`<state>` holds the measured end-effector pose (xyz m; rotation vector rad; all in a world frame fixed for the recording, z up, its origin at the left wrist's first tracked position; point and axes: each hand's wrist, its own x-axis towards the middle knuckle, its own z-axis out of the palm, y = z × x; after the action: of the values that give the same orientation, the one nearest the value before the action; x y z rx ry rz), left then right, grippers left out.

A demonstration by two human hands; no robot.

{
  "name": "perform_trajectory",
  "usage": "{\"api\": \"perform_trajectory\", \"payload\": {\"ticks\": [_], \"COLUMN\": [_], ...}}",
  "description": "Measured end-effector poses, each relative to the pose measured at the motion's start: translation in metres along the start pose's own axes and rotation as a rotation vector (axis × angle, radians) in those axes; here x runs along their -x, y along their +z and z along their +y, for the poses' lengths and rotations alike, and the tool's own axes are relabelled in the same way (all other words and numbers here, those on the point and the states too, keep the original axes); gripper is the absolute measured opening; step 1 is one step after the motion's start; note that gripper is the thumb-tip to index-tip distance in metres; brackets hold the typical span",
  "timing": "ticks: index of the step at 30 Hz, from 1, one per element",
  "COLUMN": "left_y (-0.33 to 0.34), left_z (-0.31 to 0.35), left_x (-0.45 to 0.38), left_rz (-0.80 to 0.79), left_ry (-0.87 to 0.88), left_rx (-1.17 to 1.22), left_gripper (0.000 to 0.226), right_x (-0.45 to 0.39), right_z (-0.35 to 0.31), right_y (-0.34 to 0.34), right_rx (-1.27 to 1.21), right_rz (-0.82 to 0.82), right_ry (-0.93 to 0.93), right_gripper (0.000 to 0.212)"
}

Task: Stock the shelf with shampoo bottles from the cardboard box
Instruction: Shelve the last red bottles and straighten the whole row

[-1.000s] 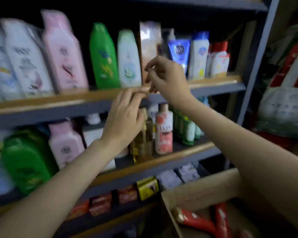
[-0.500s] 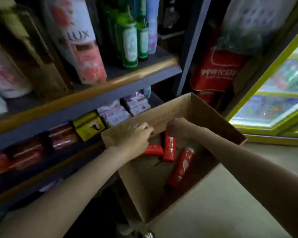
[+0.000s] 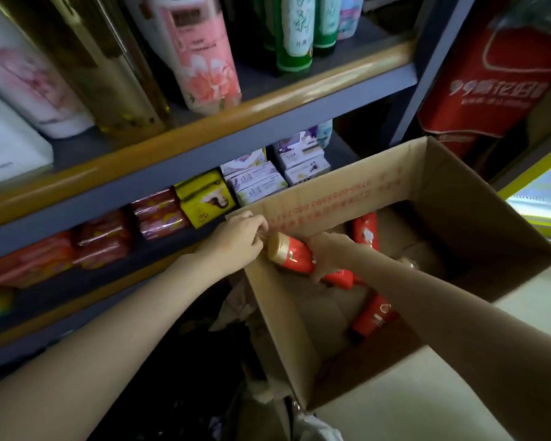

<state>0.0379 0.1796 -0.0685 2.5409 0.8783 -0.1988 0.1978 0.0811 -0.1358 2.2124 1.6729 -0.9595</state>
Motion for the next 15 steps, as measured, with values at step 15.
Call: {"api": "perform_trajectory", "payload": {"ticks": [15], "left_y": [-0.176], "left_z": [0.040], "left_x": [0.086], "left_rz": [0.212], "left_ry": [0.154], "left_rx": [0.932], "left_gripper": [0.014], "right_x": [0.162], "right_z": [-0.093], "right_y": [-0.160], "right_rx": [-0.937], "right_rz": [0.256], "right_ry": [-0.453], "right_gripper": [0.020]}}
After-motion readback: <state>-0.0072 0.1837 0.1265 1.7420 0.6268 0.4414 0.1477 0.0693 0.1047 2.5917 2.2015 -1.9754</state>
